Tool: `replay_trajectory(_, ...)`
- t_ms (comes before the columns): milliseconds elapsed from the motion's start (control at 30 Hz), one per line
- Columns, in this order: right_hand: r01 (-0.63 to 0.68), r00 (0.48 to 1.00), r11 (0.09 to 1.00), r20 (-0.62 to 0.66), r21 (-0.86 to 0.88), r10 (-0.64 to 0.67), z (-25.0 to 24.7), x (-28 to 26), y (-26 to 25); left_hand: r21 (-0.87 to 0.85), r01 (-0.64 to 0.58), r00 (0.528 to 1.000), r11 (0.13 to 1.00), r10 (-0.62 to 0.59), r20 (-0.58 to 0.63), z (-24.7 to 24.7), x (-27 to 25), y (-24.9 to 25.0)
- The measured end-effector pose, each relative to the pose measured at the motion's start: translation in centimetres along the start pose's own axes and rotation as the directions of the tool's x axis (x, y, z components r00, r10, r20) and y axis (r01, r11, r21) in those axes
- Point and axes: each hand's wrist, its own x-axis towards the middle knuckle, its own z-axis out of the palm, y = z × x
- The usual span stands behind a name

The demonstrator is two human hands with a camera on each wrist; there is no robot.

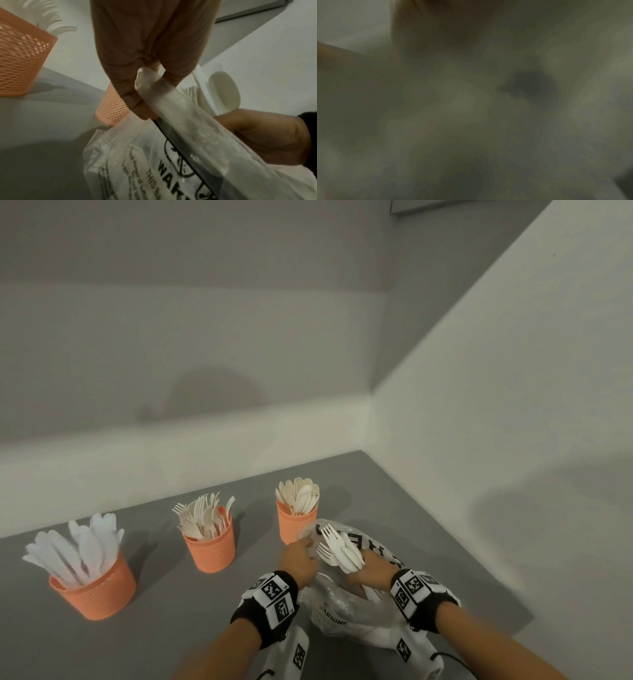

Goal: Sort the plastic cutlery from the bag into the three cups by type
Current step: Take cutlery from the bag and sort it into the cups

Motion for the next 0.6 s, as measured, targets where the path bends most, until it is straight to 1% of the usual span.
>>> replay_trajectory(100,0.014,1.000,0.996,0.009,0.090,-0.015,-0.1,0.1,0.2,-0.019,-0.132,0.990,0.991,0.133,0.038,0.8,-0.8,1.1)
replay_trajectory(167,0.025,1.000,0.988,-0.002,0.154,-0.025,0.0,0.2,0.3,0.000,-0.172,0.984,0.985,0.171,0.058,0.8,-1.0,1.6)
replay_trajectory(300,0.049,0.998,0.971,-0.036,0.234,-0.042,0.3,-0.2,-0.2,0.012,-0.159,0.979,0.987,0.156,0.132,0.5,-1.4,2.1)
replay_trajectory(367,0.068,0.995,0.966,-0.084,0.251,-0.048,0.0,-0.4,-1.0,-0.015,-0.156,0.978,0.988,0.157,0.136,0.5,-1.6,2.2)
replay_trajectory(467,0.111,0.985,0.950,-0.161,0.293,-0.066,-1.3,-0.5,-2.4,-0.104,-0.069,0.990,0.992,0.082,0.118,0.1,-1.5,1.6)
replay_trajectory(533,0.151,0.977,0.939,-0.190,0.309,-0.094,-2.5,-0.8,-3.9,-0.138,-0.013,0.984,0.990,0.037,0.173,-0.3,-1.6,1.3)
replay_trajectory(600,0.206,0.968,0.910,-0.209,0.361,-0.136,-3.8,-1.0,-5.7,-0.175,0.005,0.979,0.985,0.031,0.201,-0.8,-1.9,1.2)
